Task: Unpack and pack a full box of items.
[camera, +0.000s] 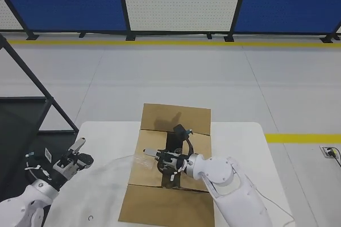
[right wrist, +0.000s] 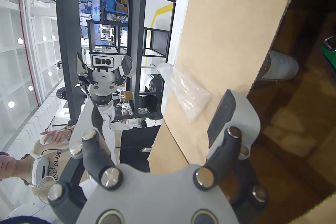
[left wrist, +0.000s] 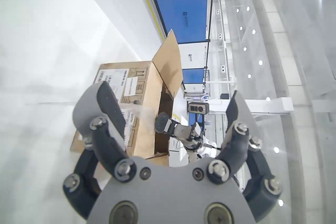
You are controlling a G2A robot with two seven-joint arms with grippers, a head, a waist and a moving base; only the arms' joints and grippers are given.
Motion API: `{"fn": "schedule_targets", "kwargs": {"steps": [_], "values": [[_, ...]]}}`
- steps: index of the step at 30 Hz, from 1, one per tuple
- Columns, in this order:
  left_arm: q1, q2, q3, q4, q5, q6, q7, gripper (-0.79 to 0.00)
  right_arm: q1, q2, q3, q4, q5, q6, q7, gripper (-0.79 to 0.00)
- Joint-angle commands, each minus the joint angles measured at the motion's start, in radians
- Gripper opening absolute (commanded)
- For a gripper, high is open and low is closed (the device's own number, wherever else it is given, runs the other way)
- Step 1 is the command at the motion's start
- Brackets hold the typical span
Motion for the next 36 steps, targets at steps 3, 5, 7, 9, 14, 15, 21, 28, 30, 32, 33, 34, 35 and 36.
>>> {"fn": "schedule_targets", "kwargs": {"steps": [3, 5, 7, 9, 14, 15, 21, 28, 30, 32, 33, 34, 35, 36], "values": [[0.001, 0.0, 0.0, 0.0, 0.0, 0.0, 0.003, 0.0, 0.002, 0.001, -0.005, -0.005, 0.0, 0.002, 0.001, 0.0], [-0.001, -0.001, 0.013, 0.0, -0.009, 0.037, 0.001, 0.0, 0.006, 0.002, -0.01, -0.005, -0.002, 0.005, 0.002, 0.0], [-0.012, -0.001, 0.036, 0.004, -0.018, 0.092, -0.023, 0.0, 0.011, 0.002, -0.014, -0.005, -0.002, 0.009, 0.001, 0.0], [-0.025, 0.0, 0.065, 0.017, -0.024, 0.142, -0.07, 0.0, 0.014, 0.002, -0.017, -0.004, 0.0, 0.012, -0.001, 0.0], [-0.075, 0.002, 0.127, 0.082, -0.052, 0.249, -0.169, 0.0, 0.021, 0.003, -0.023, 0.003, 0.002, 0.014, -0.004, 0.0], [-0.085, 0.001, 0.138, 0.1, -0.061, 0.264, -0.182, 0.0, 0.022, 0.003, -0.024, 0.006, 0.004, 0.015, -0.005, 0.0], [-0.168, -0.007, 0.191, 0.183, -0.119, 0.345, -0.148, 0.0, 0.028, 0.004, -0.029, 0.015, 0.01, 0.015, -0.009, 0.0], [-0.237, -0.026, 0.27, 0.231, -0.157, 0.38, -0.024, -0.425, 0.032, 0.004, -0.036, 0.024, 0.016, 0.014, -0.015, 0.0], [-0.251, -0.029, 0.286, 0.239, -0.162, 0.385, -0.003, -0.456, 0.033, 0.005, -0.037, 0.026, 0.019, 0.013, -0.016, 0.0], [-0.26, -0.031, 0.298, 0.246, -0.162, 0.385, 0.009, -0.483, 0.034, 0.005, -0.039, 0.03, 0.021, 0.012, -0.016, 0.0], [-0.263, -0.032, 0.301, 0.249, -0.165, 0.385, 0.014, -0.502, 0.035, 0.005, -0.039, 0.031, 0.021, 0.012, -0.016, 0.0], [-0.266, -0.034, 0.303, 0.252, -0.17, 0.386, 0.02, -0.526, 0.036, 0.005, -0.04, 0.033, 0.022, 0.011, -0.017, 0.0], [-0.268, -0.034, 0.305, 0.253, -0.175, 0.385, 0.025, -0.551, 0.037, 0.005, -0.041, 0.035, 0.023, 0.01, -0.018, 0.0], [-0.268, -0.035, 0.305, 0.254, -0.179, 0.383, 0.031, -0.613, 0.038, 0.005, -0.043, 0.036, 0.024, 0.01, -0.018, 0.0]]}}
